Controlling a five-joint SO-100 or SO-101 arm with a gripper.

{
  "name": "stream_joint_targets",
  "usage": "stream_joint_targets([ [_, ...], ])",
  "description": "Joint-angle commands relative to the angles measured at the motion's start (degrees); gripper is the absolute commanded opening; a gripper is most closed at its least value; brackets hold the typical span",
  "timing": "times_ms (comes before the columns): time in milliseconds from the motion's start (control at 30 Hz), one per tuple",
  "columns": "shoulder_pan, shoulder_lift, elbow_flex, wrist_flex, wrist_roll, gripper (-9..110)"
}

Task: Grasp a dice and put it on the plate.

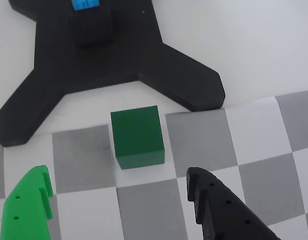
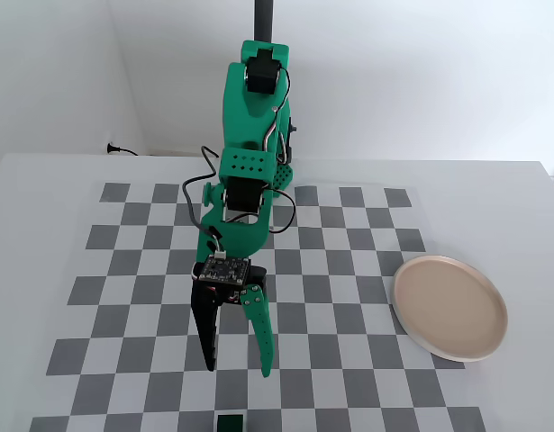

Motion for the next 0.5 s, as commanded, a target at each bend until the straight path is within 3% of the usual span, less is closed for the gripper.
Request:
stream_joint_targets([
  [0, -0.4, -2.3, -9.8, 0.2, -0.4, 23],
  [467, -1.2, -19.6, -25.0, 1.2, 0.4, 21],
])
